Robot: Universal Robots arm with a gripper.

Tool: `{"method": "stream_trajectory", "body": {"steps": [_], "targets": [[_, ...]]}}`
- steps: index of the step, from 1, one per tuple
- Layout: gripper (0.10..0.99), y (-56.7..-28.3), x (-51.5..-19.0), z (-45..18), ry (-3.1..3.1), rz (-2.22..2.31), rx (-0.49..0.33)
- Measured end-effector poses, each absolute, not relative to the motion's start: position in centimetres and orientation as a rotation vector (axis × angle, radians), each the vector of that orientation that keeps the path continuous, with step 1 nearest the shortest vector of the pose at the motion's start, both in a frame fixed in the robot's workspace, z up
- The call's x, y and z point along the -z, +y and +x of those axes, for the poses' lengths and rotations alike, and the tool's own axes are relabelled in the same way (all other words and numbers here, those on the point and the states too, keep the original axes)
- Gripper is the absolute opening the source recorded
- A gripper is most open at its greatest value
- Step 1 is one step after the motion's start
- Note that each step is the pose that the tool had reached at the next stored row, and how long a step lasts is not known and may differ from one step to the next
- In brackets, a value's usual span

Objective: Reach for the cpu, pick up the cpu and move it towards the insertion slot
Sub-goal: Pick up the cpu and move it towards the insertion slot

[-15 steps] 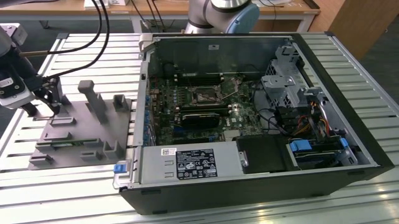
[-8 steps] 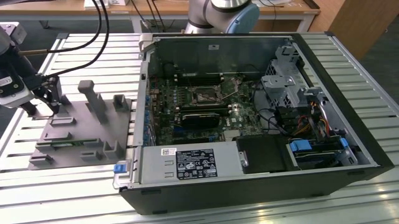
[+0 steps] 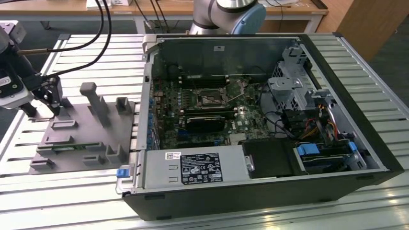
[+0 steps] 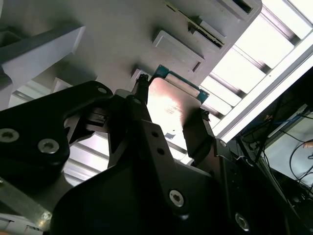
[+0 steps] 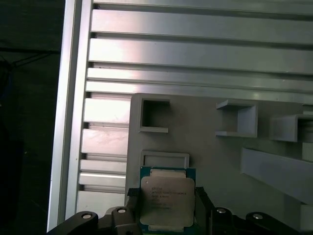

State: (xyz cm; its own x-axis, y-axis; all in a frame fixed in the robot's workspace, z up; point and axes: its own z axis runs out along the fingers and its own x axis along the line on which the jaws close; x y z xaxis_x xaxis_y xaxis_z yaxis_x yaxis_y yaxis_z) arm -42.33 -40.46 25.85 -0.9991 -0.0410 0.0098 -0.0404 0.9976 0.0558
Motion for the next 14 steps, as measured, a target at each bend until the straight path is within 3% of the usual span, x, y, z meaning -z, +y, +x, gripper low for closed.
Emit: {"method": "stream_trajectory", "body": {"steps": [14], "targets": [[0.533, -40.33, -26.74, -42.34, -3.129, 0.064, 0.087]]}}
